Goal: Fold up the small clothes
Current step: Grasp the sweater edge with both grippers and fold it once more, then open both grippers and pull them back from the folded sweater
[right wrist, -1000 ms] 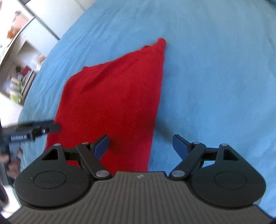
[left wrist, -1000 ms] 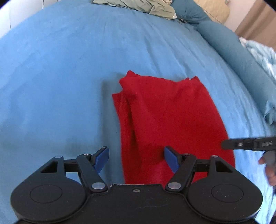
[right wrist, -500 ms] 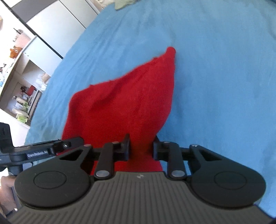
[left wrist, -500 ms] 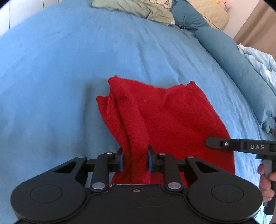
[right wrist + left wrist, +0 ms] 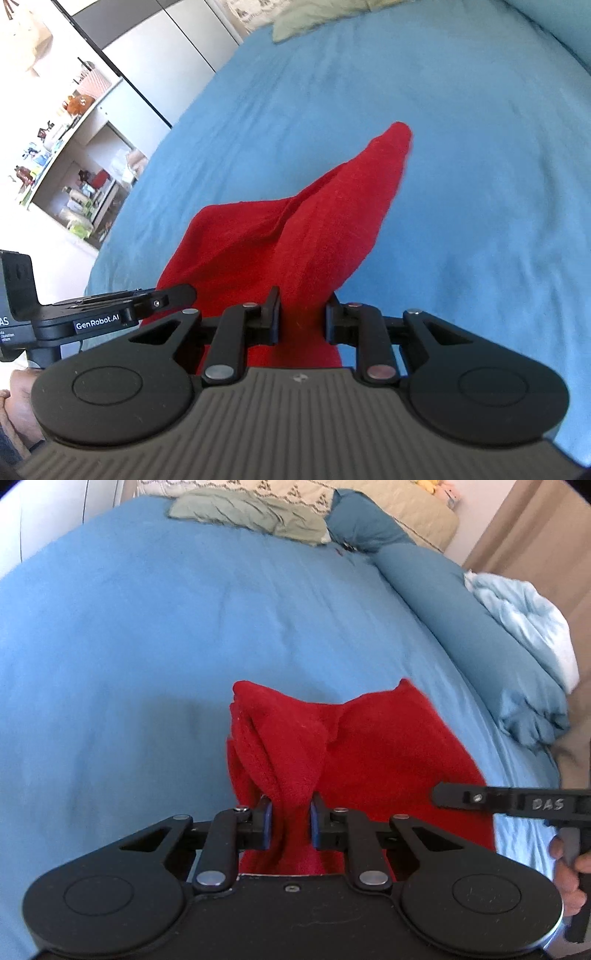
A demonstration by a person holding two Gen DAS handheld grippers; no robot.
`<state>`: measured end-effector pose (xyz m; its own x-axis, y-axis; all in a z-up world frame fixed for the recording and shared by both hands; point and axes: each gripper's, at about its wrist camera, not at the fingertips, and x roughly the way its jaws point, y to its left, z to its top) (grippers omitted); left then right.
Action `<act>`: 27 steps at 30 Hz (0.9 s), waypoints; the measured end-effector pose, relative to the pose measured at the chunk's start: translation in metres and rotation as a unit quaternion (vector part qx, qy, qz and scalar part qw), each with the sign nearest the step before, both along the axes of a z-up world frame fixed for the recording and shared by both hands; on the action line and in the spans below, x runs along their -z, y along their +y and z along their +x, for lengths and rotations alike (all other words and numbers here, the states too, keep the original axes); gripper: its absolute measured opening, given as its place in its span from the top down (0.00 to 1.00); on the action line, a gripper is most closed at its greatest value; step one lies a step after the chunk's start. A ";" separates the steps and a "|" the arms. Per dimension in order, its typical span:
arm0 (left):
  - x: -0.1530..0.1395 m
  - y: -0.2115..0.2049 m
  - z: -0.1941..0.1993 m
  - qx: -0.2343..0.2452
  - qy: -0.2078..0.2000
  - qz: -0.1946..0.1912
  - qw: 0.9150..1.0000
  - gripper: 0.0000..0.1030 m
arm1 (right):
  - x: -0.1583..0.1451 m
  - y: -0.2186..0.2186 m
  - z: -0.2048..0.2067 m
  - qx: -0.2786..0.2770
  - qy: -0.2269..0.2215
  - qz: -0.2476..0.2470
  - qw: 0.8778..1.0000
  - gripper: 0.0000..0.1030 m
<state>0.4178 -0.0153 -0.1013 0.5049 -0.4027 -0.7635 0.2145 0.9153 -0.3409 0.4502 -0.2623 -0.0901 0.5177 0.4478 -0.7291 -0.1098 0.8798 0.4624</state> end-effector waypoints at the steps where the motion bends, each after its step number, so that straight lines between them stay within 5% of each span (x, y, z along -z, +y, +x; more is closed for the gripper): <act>1: 0.005 -0.008 -0.007 0.000 0.002 0.002 1.000 0.80 | 0.006 -0.008 -0.012 0.000 0.005 -0.003 1.000 0.64; 6: 0.046 -0.038 -0.027 0.004 -0.014 0.047 0.999 0.80 | 0.054 -0.043 -0.044 0.009 0.028 -0.002 1.000 0.64; 13: 0.057 -0.044 -0.029 0.016 -0.073 0.058 0.996 0.76 | 0.089 -0.066 -0.059 0.034 -0.002 0.053 0.998 0.61; 14: 0.058 -0.045 -0.028 0.019 -0.077 0.067 0.995 0.69 | 0.091 -0.065 -0.059 0.036 -0.006 0.051 0.998 0.59; 16: 0.061 -0.045 -0.029 0.020 -0.084 0.084 0.993 0.54 | 0.093 -0.070 -0.061 0.048 -0.004 0.042 0.998 0.25; 18: 0.060 -0.041 -0.034 0.004 -0.099 0.104 0.990 0.31 | 0.094 -0.073 -0.065 0.066 -0.008 0.019 0.998 0.13; 22: 0.062 -0.019 -0.044 -0.025 -0.123 0.102 0.987 0.14 | 0.089 -0.079 -0.085 0.077 -0.056 -0.005 0.995 0.05; 27: 0.085 -0.018 -0.051 -0.030 -0.128 0.120 0.984 0.11 | 0.108 -0.077 -0.095 0.072 -0.078 -0.035 0.994 0.05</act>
